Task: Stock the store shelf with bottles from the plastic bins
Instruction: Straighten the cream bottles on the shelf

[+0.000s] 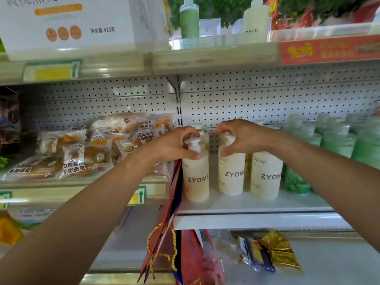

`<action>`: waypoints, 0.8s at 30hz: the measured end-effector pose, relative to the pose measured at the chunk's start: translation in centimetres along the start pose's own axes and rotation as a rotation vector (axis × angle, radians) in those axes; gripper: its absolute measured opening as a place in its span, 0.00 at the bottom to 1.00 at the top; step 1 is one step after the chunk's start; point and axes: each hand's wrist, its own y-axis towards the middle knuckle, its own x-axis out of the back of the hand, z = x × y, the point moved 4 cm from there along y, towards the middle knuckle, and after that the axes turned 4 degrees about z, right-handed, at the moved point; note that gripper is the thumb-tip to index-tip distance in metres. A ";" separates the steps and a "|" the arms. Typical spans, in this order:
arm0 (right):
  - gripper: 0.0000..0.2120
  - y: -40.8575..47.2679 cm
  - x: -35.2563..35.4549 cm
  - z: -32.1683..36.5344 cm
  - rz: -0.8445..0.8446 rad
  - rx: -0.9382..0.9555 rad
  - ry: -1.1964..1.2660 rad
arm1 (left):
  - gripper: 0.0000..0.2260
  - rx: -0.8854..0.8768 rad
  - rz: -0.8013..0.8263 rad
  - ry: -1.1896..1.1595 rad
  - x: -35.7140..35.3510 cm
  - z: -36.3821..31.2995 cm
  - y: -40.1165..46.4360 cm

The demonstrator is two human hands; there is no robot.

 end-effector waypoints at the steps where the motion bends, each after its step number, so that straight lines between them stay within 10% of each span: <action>1: 0.35 0.0 0.1 -0.7 0.043 -0.033 -0.060 | 0.29 0.009 0.008 0.017 0.0 -0.1 -0.1; 24: 0.15 1.1 -0.6 -0.5 -0.028 0.002 -0.017 | 0.33 0.057 0.016 0.027 -0.2 -0.1 0.0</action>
